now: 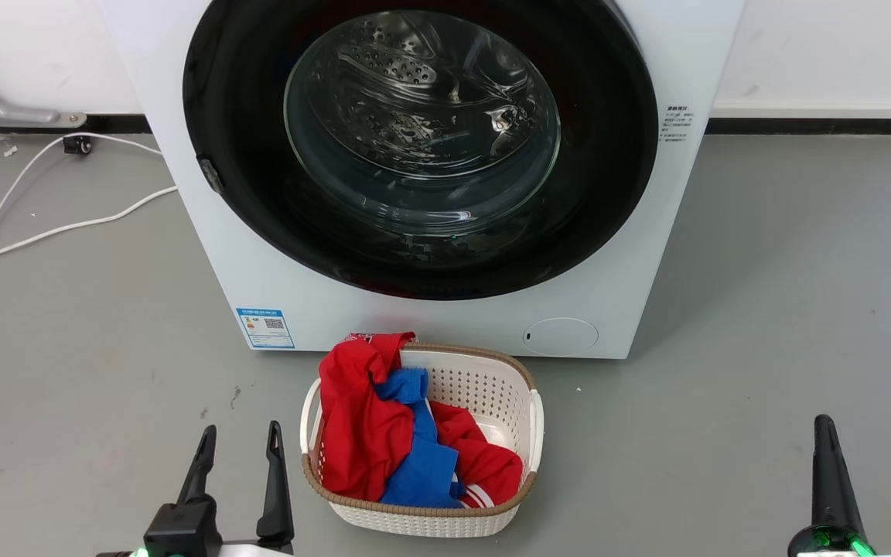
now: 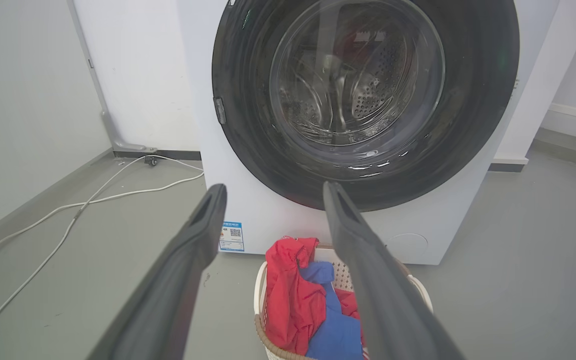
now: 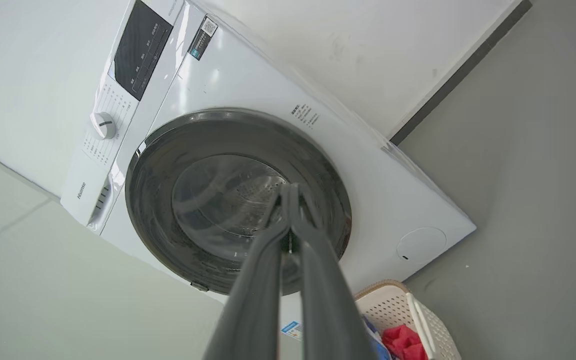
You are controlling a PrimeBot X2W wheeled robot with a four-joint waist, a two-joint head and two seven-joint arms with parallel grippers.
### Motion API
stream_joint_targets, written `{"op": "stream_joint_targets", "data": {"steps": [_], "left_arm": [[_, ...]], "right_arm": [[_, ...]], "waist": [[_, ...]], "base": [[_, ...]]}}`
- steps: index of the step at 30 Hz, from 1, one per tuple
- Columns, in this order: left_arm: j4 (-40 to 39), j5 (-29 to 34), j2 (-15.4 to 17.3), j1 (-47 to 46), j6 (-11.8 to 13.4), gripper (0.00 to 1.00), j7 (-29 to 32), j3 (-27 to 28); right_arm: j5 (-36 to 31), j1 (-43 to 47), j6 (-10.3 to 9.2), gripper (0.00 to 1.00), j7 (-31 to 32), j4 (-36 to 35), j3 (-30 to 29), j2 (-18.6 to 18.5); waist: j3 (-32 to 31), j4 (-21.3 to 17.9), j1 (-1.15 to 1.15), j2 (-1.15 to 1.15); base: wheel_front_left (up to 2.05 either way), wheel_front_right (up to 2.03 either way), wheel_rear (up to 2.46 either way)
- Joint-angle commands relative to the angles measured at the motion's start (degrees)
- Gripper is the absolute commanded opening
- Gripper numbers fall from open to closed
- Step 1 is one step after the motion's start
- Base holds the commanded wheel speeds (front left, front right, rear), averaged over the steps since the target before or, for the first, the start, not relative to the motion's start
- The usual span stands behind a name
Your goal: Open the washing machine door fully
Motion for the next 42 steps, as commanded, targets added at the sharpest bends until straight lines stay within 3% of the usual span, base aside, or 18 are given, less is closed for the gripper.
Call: {"op": "stream_joint_targets", "data": {"steps": [1, 14, 23, 29, 42], "left_arm": [[0.1, -0.17, -0.02, 0.36, 0.19, 1.0, -0.16, 0.06], [0.0, -0.16, -0.02, 0.5, -0.08, 1.0, -0.16, 0.38], [0.06, -0.06, -0.03, 0.21, 0.09, 1.0, -0.16, 0.26], [0.09, -0.02, -0.02, 0.02, 0.29, 1.0, -0.16, 0.15], [-0.81, 0.82, -0.02, -1.48, 0.49, 1.0, -0.16, 0.18]], "right_arm": [[1.24, 0.11, 0.01, 0.0, -0.14, 0.09, 0.1, -0.09], [30.53, 1.51, 0.01, 0.0, 0.79, -4.68, 2.18, -2.07], [42.77, 2.49, 0.01, 0.0, 11.04, -7.94, -1.39, -1.88], [44.78, 2.72, 0.01, 0.0, 17.55, -7.0, -4.55, -0.76], [42.18, -4.58, 0.01, 0.0, 21.23, -2.45, -10.8, -0.36]], "waist": [[0.01, 0.01, 0.0, 0.0], [0.14, -0.18, 0.0, 0.0], [0.29, -0.08, 0.0, 0.0], [0.51, 0.21, 0.0, 0.0], [3.65, 1.02, 0.0, 0.0]], "base": [[0.0, 0.0, 0.0], [0.0, 0.0, 0.0], [0.0, 0.0, 0.0], [0.0, 0.0, 0.0], [0.0, 0.0, 0.0]]}}
